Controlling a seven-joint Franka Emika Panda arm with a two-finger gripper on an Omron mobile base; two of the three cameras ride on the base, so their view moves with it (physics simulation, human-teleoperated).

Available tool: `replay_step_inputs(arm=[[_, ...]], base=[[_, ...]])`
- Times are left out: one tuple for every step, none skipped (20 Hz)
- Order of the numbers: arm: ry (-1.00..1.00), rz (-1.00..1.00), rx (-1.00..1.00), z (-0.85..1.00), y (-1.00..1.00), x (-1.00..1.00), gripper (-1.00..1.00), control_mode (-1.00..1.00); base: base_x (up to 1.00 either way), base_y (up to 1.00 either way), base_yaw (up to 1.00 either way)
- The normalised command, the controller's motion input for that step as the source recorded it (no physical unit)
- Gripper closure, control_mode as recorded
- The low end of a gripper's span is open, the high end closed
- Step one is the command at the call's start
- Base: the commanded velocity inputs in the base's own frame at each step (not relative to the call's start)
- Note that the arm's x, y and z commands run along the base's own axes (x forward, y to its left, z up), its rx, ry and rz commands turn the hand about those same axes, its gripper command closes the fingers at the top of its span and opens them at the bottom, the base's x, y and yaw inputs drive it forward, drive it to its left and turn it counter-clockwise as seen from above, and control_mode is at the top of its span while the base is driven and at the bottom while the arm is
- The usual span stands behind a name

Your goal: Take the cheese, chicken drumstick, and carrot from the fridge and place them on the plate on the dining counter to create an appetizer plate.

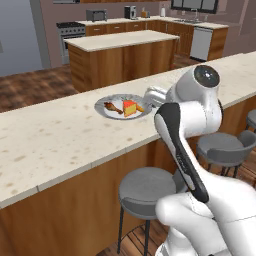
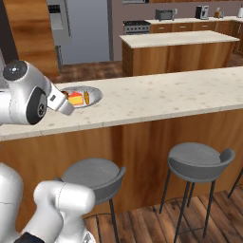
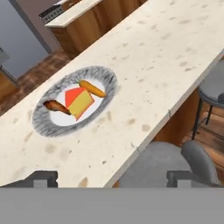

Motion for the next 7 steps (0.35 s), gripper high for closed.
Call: replay_step_inputs(arm=[[-0.09, 0.0, 0.0, 0.34, -0.27, -1.0, -1.0, -1.0], [-0.1, 0.0, 0.0, 0.37, -0.31, -1.0, -1.0, -1.0], [-0.1, 0.0, 0.0, 0.38, -0.34, -1.0, -1.0, -1.0], [-0.1, 0.0, 0.0, 0.39, -0.43, -1.0, -1.0, -1.0], [-0.13, 0.0, 0.0, 0.43, -0.46, -1.0, -1.0, -1.0], [-0.13, 0.0, 0.0, 0.46, -0.54, -1.0, -1.0, -1.0], [-0.12, 0.0, 0.0, 0.46, -0.6, -1.0, -1.0, -1.0]], base=[[0.0, 0.0, 0.0], [0.0, 0.0, 0.0], [0.0, 0.0, 0.0], [0.0, 0.0, 0.0], [0.0, 0.0, 0.0], [0.0, 0.0, 0.0], [0.0, 0.0, 0.0]])
